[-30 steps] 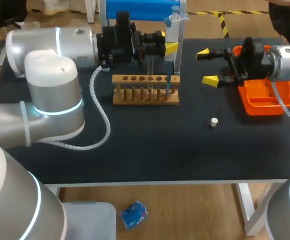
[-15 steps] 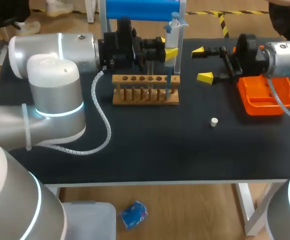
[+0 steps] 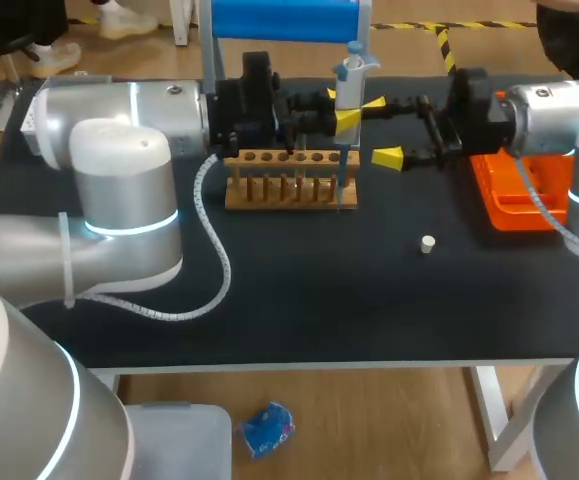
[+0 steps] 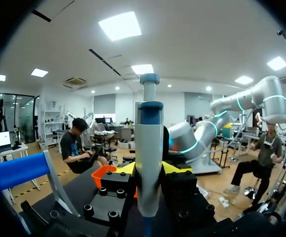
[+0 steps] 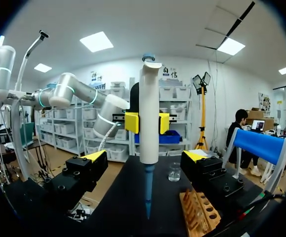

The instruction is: Invert the test tube, pick up the pipette, mount the tip to pipette, aspirate from beaker and dispense into the tube, eject the tip, return the pipette, and cap with the stopper.

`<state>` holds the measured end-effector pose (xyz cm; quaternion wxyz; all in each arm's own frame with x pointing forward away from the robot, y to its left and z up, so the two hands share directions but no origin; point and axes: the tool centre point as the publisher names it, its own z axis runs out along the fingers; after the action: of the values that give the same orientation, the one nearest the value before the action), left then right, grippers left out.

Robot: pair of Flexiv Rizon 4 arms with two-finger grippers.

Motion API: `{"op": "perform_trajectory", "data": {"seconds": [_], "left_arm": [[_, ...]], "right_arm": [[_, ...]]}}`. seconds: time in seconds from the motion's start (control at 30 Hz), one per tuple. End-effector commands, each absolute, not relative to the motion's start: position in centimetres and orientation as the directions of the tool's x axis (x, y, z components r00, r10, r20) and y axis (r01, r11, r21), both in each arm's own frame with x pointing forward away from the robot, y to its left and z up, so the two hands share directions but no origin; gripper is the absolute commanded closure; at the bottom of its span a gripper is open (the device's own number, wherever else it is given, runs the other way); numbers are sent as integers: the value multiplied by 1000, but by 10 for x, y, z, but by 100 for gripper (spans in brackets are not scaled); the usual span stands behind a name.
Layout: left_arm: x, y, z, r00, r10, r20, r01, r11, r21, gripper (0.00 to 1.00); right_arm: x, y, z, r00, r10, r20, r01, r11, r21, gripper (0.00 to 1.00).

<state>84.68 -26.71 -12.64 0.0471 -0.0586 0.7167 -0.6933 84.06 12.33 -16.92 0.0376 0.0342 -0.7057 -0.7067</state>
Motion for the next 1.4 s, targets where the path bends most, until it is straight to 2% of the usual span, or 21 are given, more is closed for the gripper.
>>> {"op": "perform_trajectory", "data": {"seconds": [0.03, 0.8, 0.87, 1.1, 1.13, 1.27, 1.4], "left_arm": [[849, -271, -128, -988, -151, 15, -19, 29, -999, 100], [848, -275, -134, -988, -155, 25, -29, 20, -999, 100], [848, -275, -134, -988, -155, 25, -29, 20, -999, 100], [848, -275, -134, -988, -155, 25, -29, 20, -999, 100], [848, -275, -134, -988, -155, 25, -29, 20, -999, 100], [848, -275, -134, -988, -155, 25, -29, 20, -999, 100], [848, -275, -134, -988, -155, 25, -29, 20, -999, 100]], "right_arm": [[838, 131, -167, -995, -97, 3, 3, 2, 1000, 0], [845, 156, -169, -989, -148, 10, 13, -21, 1000, 0], [847, 157, -169, -989, -147, 11, 14, -21, 1000, 6], [849, 160, -168, -988, -157, 13, 16, -21, 1000, 11], [849, 160, -168, -987, -158, 13, 16, -21, 1000, 16], [849, 162, -167, -987, -163, 11, 15, -20, 1000, 25], [849, 162, -166, -986, -167, 12, 15, -18, 1000, 48]]}}
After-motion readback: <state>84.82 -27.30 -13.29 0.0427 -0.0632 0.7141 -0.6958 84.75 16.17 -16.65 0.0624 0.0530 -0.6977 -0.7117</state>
